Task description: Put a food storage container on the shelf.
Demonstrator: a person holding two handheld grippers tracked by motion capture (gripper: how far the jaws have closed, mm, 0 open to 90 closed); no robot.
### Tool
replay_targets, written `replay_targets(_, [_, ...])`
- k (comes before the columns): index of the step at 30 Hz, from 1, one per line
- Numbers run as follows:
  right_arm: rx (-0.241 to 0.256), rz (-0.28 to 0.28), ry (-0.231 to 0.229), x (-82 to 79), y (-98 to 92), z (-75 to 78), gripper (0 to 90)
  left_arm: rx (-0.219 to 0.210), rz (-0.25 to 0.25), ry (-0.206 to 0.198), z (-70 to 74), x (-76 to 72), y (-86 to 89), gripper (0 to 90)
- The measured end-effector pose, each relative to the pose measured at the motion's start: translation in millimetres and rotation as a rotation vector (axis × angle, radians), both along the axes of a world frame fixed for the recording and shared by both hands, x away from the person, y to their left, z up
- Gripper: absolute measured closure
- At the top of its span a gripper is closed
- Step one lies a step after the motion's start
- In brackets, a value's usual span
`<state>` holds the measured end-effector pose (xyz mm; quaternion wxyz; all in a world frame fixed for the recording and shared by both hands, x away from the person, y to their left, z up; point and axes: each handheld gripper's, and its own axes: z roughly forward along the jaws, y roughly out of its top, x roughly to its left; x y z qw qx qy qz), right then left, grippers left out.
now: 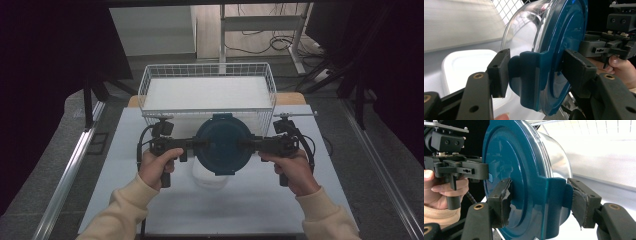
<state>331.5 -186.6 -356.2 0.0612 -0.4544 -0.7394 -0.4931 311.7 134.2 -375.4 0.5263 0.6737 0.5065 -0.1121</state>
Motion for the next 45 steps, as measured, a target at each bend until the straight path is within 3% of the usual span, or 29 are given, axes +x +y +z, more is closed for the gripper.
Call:
replay_targets(6, [-0.005,-0.006,-0.022,5.5,3.5,11.7,38.2,-0.011,-0.005,-0.003,9.1,8.1,3.5,41.0])
replay_targets(20, [0.002,0.002,-0.026,23.9,14.4,33.3,38.6,-0.003,0.001,-0.016,33.6,26.2,15.6,40.9])
replay_targets(33, [-0.003,0.016,-0.026,43.0,24.6,51.2,39.4,-0.023,0.022,-0.025,47.9,42.6,26.6,40.7])
replay_targets(45, [0.005,0.014,-0.024,61.4,31.0,60.3,39.8,-0.015,0.021,-0.031,60.4,62.7,33.6,40.5])
